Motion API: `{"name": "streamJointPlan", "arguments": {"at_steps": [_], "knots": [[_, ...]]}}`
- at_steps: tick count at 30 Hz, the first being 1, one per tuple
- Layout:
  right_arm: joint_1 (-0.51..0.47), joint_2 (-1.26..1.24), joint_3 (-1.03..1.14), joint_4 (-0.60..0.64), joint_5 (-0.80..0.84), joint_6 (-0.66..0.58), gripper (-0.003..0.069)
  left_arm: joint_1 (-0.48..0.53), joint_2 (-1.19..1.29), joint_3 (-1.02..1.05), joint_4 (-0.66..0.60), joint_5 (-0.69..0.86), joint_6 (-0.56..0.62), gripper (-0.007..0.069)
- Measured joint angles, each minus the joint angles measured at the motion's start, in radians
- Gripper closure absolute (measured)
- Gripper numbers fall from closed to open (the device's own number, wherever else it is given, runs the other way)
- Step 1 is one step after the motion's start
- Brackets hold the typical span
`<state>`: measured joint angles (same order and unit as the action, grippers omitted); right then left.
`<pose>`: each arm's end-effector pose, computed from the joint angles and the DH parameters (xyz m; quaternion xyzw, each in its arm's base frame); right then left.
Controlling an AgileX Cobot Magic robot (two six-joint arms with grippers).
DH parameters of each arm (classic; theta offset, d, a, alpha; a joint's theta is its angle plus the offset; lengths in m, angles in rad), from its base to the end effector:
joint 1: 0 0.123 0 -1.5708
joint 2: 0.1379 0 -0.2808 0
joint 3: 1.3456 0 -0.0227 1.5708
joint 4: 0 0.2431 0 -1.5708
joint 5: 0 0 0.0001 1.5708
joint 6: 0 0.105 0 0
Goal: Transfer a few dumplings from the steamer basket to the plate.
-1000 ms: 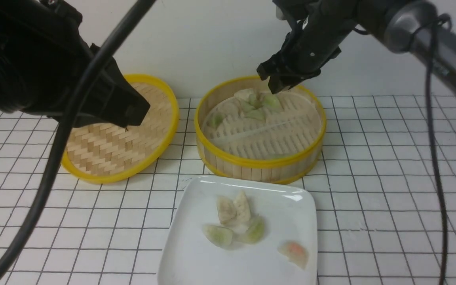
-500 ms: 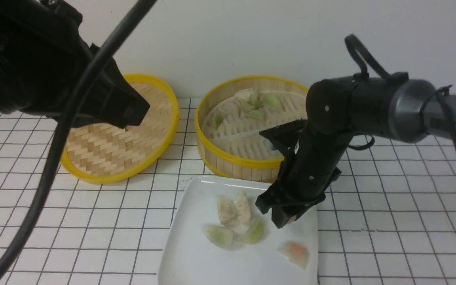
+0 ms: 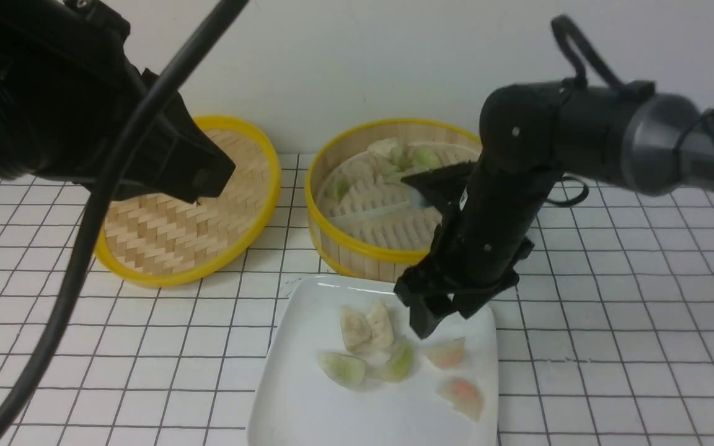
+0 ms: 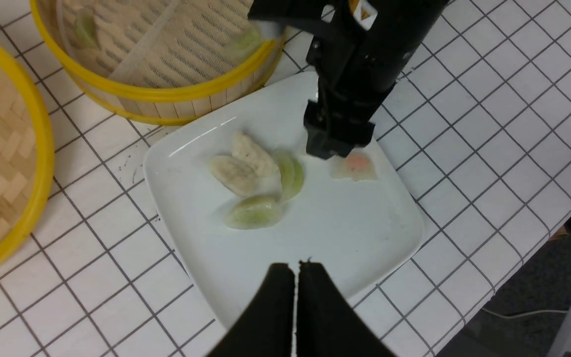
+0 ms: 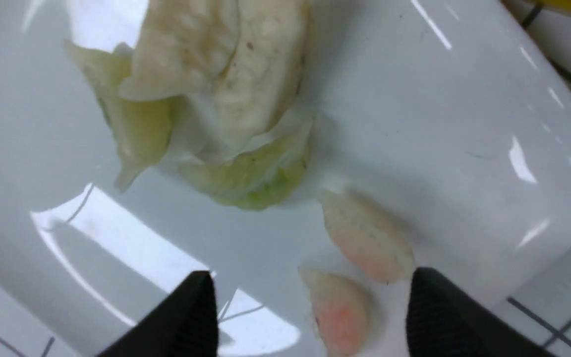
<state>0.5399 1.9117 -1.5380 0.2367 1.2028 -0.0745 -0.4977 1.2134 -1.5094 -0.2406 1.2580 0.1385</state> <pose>0.3126 0.2141 0.2233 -0.2639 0.9572 0.1181 0.0136 0.1837 -0.1269 0.4311 0.2959 0.8851 -0.1785 0.3117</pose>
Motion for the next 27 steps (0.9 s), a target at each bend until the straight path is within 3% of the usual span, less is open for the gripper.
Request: {"name": "streamJointPlan", "arguments": {"at_steps": [1, 2, 3, 6, 11, 19, 22, 24, 27], "knots": [[0.000, -0.044, -0.001, -0.004, 0.005, 0.004, 0.0344, 0.000, 0.000, 0.000, 0.000, 0.000, 0.000, 0.0631], [0.000, -0.064, -0.001, -0.007, 0.008, 0.007, 0.0375, 0.000, 0.000, 0.000, 0.000, 0.000, 0.003, 0.0631], [0.000, -0.154, -0.001, -0.021, 0.015, 0.025, 0.0503, 0.000, 0.000, 0.000, 0.000, 0.000, 0.003, 0.0631], [0.000, -0.372, 0.016, -0.050, 0.019, 0.064, 0.0638, 0.000, 0.000, 0.000, 0.000, 0.000, 0.011, 0.0631], [0.000, -0.698, 0.139, -0.082, -0.051, 0.097, 0.0671, 0.000, 0.000, 0.000, 0.000, 0.000, 0.019, 0.0631], [0.000, -1.312, 0.626, -0.125, -0.434, 0.110, 0.0673, 0.000, 0.000, 0.000, 0.000, 0.000, 0.027, 0.0631], [0.000, -1.658, 0.914, -0.219, -0.652, 0.219, 0.0673, 0.000, 0.000, 0.000, -0.001, 0.000, 0.034, 0.0631], [0.000, -1.733, 0.970, -0.260, -0.687, 0.265, 0.0673, 0.000, 0.000, 0.000, -0.001, 0.000, 0.034, 0.0631], [0.000, -1.911, 1.102, -0.432, -0.765, 0.435, 0.0673, 0.000, 0.000, 0.000, -0.001, 0.001, 0.038, 0.0631]]}}
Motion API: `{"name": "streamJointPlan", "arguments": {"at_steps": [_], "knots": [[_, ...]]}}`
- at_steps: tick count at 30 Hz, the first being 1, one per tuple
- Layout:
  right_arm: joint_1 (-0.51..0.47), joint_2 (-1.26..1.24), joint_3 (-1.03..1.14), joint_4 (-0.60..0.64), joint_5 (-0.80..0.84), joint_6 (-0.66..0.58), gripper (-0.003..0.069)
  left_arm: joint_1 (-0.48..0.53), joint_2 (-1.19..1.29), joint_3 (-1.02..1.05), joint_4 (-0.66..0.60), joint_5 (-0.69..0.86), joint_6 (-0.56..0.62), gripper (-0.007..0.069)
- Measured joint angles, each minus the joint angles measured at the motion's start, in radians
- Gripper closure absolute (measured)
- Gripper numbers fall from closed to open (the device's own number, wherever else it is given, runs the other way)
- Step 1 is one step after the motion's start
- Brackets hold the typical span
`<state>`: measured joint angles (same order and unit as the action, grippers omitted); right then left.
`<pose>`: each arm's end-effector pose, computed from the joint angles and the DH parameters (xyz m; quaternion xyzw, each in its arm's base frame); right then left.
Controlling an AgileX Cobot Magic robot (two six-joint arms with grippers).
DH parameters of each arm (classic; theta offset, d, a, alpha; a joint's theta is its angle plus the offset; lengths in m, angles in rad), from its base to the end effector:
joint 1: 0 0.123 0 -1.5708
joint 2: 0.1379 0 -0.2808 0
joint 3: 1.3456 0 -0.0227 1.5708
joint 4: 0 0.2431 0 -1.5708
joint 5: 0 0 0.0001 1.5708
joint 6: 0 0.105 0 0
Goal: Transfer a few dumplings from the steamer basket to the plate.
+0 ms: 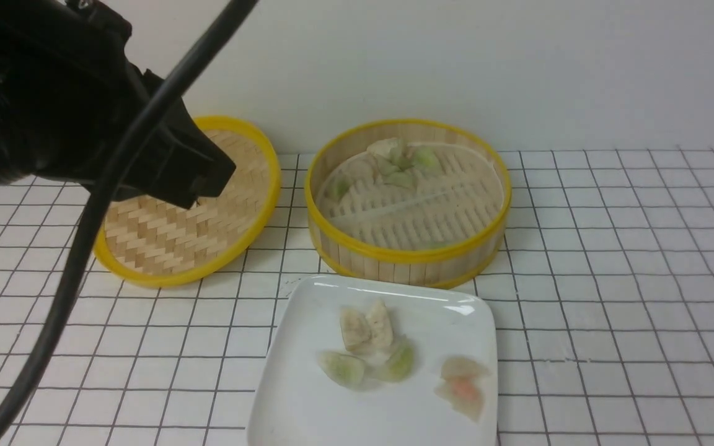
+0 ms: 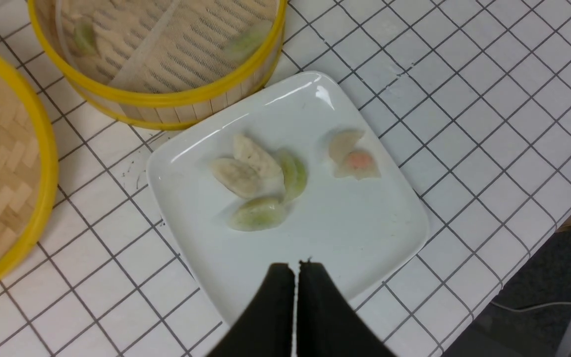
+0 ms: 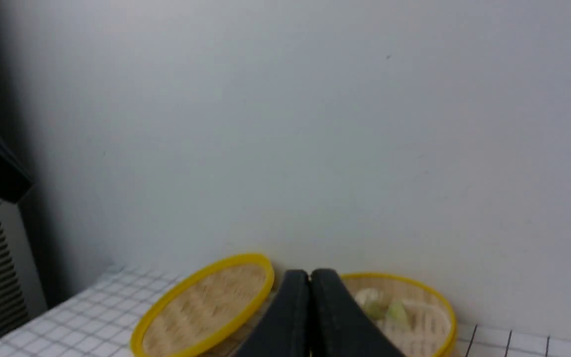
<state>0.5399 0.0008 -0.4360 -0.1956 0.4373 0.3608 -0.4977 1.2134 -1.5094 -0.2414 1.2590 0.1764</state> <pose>0.0263 0.0056 0.3124 -0.0894 0.6678 0.2352 0.7005 0.1836 -0.1269 0.4310 0.3127 0.8794 -0.1729 0.3145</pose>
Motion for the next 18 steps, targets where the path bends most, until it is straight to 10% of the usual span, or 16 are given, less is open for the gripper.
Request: {"name": "streamJointPlan", "arguments": {"at_steps": [18], "knots": [[0.000, -0.017, 0.027, -0.116, -0.009, 0.219, 0.0673, 0.000, -0.506, 0.495, -0.007, -0.510, 0.019, 0.0631]]}}
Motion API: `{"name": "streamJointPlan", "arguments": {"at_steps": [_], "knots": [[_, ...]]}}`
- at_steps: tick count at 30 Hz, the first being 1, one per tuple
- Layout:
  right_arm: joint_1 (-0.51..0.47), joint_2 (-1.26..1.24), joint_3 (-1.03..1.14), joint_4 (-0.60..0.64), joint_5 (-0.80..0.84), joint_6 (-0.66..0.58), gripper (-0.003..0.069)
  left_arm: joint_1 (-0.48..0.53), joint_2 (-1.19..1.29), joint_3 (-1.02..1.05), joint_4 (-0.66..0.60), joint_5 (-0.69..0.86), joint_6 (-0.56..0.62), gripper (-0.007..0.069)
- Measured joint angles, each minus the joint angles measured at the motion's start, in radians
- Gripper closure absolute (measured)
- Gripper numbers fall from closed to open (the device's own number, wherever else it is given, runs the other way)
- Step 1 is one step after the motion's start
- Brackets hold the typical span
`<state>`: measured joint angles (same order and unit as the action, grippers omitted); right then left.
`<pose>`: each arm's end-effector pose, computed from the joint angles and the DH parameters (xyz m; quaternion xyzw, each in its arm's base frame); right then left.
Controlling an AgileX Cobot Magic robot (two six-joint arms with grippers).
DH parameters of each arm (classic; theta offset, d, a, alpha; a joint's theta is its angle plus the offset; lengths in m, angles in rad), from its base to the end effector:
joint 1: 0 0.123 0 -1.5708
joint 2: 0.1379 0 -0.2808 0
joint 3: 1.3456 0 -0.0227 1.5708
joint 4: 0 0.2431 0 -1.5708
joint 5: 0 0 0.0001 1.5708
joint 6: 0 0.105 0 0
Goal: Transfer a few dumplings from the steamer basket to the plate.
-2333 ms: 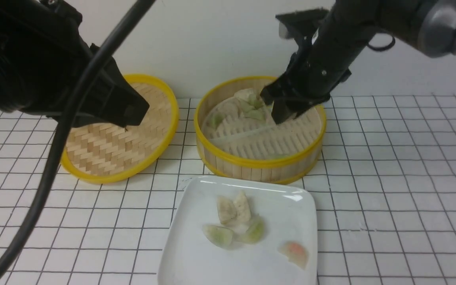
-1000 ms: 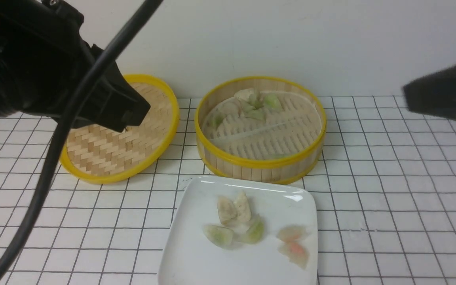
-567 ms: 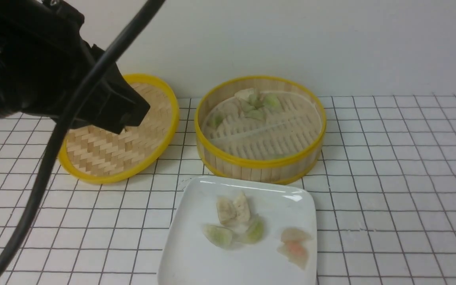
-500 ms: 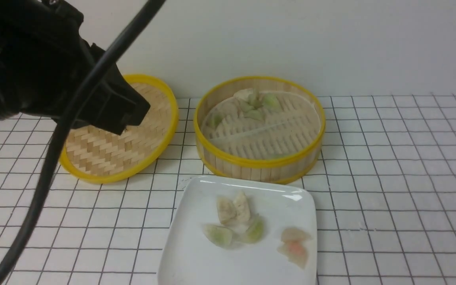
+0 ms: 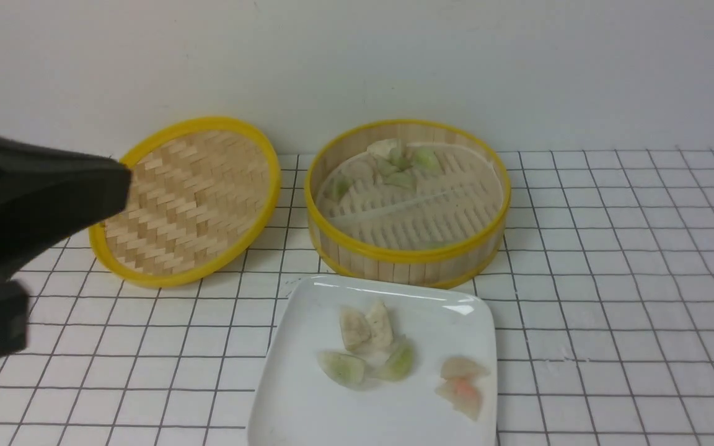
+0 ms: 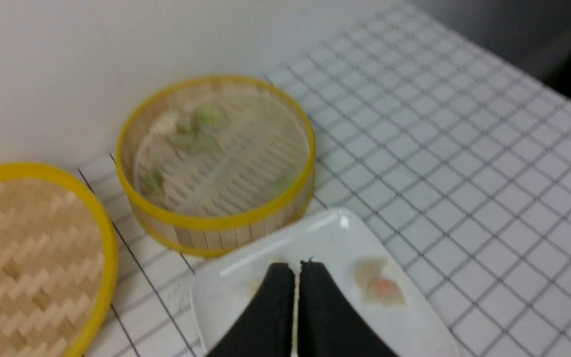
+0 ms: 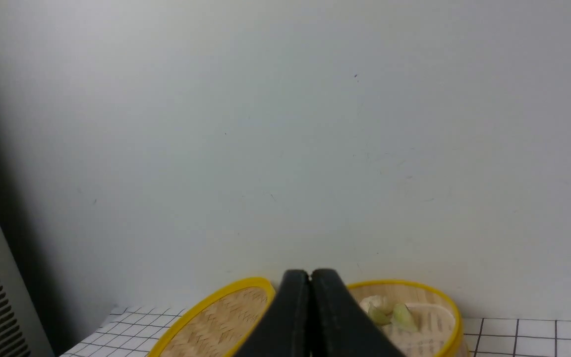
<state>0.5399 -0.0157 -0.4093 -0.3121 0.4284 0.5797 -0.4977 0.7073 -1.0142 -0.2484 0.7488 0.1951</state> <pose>0.0289 0.0017 0.3067 -0.0348 0.6694 0.2609 0.6947 0.1032 -0.0761 0.4129 0.2518 0.7750 -0.2051 0.5422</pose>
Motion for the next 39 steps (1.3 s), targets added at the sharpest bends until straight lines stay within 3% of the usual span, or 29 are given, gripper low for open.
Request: {"name": "streamJointPlan", "arguments": {"at_steps": [4, 9, 21, 26, 33, 39], "knots": [[0.000, 0.000, 0.000, 0.000, 0.000, 0.000, 0.0673, 0.000, -0.148, 0.130, -0.007, -0.104, -0.009, 0.0631], [0.000, 0.000, 0.000, -0.001, 0.000, 0.000, 0.0673, 0.000, -0.285, 0.210, -0.017, -0.100, -0.009, 0.0631], [0.000, 0.000, 0.000, -0.001, 0.000, 0.004, 0.0673, 0.000, -0.337, 0.236, 0.030, -0.075, 0.000, 0.0631], [0.000, 0.000, 0.000, -0.001, 0.000, 0.004, 0.0673, 0.020, -0.363, 0.321, 0.110, -0.171, -0.004, 0.0631], [0.000, 0.000, 0.000, -0.001, 0.000, 0.004, 0.0673, 0.267, -0.558, 0.714, 0.172, -0.444, -0.038, 0.0631], [0.000, 0.000, 0.000, -0.001, 0.000, 0.004, 0.0673, 0.412, -0.679, 0.984, 0.173, -0.504, -0.043, 0.0631]]}}
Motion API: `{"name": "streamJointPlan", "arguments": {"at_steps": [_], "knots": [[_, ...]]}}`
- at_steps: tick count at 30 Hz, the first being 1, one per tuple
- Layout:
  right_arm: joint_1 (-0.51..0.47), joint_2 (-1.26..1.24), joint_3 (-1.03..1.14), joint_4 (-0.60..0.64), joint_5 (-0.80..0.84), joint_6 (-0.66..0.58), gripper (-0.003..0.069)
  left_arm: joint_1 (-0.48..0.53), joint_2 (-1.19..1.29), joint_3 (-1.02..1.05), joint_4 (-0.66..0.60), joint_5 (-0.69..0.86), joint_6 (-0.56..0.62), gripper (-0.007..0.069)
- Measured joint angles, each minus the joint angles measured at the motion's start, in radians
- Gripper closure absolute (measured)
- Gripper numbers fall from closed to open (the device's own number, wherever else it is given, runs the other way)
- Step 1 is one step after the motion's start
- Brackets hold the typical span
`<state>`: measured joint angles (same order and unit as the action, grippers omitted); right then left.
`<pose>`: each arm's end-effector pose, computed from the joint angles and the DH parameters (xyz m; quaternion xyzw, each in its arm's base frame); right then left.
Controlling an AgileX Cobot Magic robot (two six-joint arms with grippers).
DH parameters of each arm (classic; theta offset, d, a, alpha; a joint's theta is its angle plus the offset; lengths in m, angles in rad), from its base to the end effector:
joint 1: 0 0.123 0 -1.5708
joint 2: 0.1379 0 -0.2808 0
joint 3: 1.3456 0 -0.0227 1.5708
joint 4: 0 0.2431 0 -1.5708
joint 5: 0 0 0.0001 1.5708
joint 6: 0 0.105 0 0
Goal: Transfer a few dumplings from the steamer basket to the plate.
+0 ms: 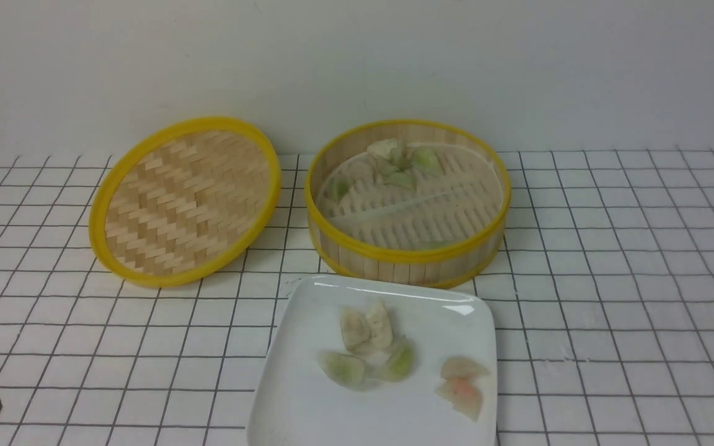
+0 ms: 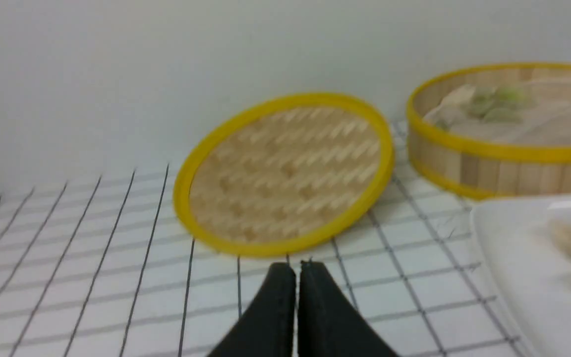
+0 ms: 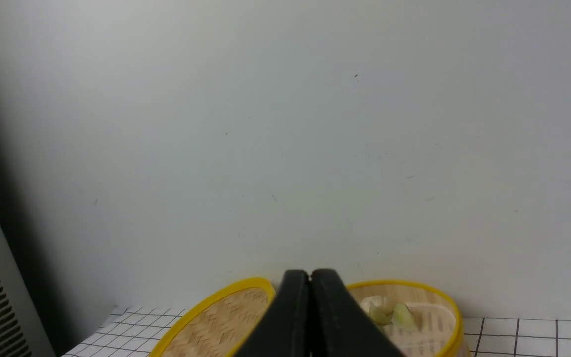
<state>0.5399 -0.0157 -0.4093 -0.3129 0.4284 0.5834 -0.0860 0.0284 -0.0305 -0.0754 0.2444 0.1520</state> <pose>0.0289 0.0016 0.3067 -0.0337 0.6695 0.2619 0.6943 0.0665 -0.0077 0.1976 0.0684 0.7564 -0.0093 0.6504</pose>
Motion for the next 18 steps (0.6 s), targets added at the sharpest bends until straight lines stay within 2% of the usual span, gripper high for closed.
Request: {"name": "streamJointPlan", "arguments": {"at_steps": [7, 18], "knots": [[0.000, 0.000, 0.000, 0.000, 0.000, 0.000, 0.0673, 0.044, -0.038, 0.058, 0.001, 0.122, -0.002, 0.0631], [0.000, 0.000, 0.000, 0.000, 0.000, 0.000, 0.0673, 0.044, -0.038, 0.059, 0.001, 0.134, -0.002, 0.0631]]}}
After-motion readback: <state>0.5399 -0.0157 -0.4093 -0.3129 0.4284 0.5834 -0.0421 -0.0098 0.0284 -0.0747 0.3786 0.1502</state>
